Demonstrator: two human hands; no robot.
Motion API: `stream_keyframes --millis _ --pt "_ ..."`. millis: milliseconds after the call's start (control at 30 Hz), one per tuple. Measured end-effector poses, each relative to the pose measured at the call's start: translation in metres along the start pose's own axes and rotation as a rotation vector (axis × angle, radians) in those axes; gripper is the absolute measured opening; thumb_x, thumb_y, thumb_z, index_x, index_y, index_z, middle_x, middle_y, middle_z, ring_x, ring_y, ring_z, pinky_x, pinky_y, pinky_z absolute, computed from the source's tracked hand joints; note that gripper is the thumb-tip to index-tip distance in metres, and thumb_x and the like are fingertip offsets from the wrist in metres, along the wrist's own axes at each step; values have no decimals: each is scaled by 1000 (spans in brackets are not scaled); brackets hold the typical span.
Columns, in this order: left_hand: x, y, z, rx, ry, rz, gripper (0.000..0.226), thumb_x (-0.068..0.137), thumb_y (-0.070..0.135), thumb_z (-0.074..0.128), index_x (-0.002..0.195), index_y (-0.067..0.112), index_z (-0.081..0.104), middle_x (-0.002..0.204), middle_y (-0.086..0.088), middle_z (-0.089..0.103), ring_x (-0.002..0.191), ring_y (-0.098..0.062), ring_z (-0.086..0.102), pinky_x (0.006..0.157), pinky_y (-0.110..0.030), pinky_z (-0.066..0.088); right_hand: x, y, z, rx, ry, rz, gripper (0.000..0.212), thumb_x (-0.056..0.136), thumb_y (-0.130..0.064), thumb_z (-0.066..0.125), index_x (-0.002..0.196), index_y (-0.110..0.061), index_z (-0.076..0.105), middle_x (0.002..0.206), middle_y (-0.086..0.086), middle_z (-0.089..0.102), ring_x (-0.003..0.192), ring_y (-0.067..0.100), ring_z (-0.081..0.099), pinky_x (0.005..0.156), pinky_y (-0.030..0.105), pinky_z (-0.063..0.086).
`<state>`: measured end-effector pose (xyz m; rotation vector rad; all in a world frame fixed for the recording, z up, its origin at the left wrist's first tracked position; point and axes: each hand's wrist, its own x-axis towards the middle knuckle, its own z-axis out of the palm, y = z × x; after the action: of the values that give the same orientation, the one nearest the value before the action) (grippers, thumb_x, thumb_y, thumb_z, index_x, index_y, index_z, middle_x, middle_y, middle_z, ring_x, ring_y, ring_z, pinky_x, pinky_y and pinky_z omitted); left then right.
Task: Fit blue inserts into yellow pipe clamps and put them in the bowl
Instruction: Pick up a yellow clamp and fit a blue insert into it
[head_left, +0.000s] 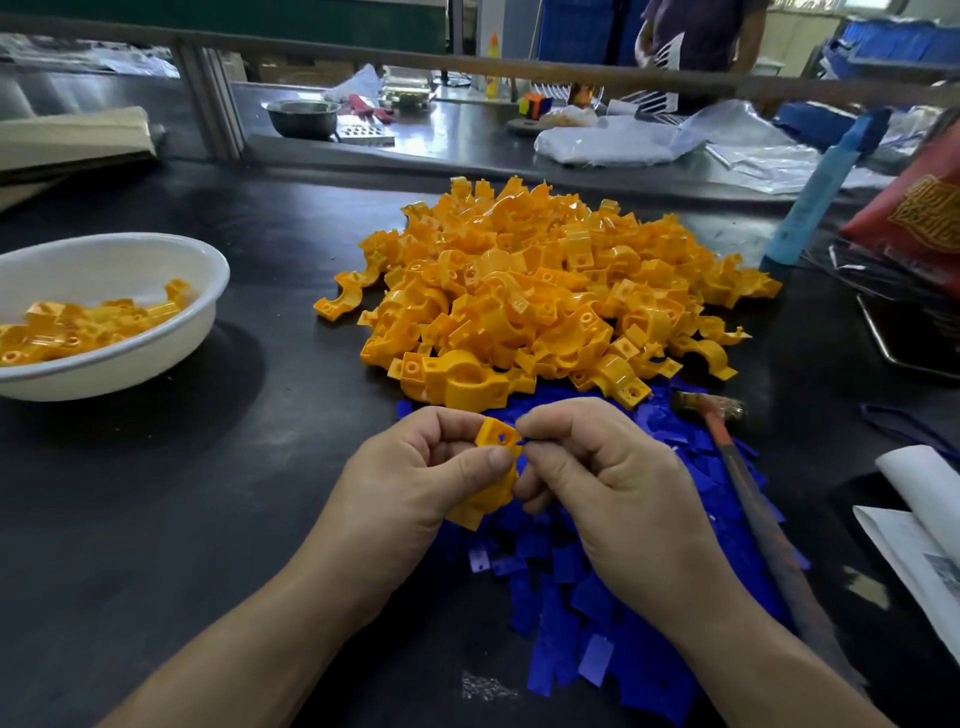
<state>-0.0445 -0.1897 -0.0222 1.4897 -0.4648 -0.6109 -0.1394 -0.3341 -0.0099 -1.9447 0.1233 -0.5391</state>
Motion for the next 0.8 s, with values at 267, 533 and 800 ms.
stream_keyframes --millis 267,533,800 --pt "-4 2 2 -2 -60 3 35 65 41 76 97 28 73 91 -5 76 80 -16 74 62 -21 57 0 0 1 -90 -20 -33 19 86 -38 54 99 -39 68 93 -13 55 87 10 58 66 15 49" --pt "-4 1 4 -59 -59 29 32 65 42 76 94 30 74 91 -9 76 78 -21 73 61 -25 56 -1 4 -2 -62 48 52 8 84 -35 65 92 -37 62 82 -10 63 69 10 62 57 19 51" --pt "-1 -3 2 -36 -15 65 34 65 49 74 95 36 73 93 -4 77 83 -19 74 67 -23 58 -3 0 3 -116 57 -28 17 91 -25 57 99 -39 63 75 -16 61 63 7 64 51 12 49"
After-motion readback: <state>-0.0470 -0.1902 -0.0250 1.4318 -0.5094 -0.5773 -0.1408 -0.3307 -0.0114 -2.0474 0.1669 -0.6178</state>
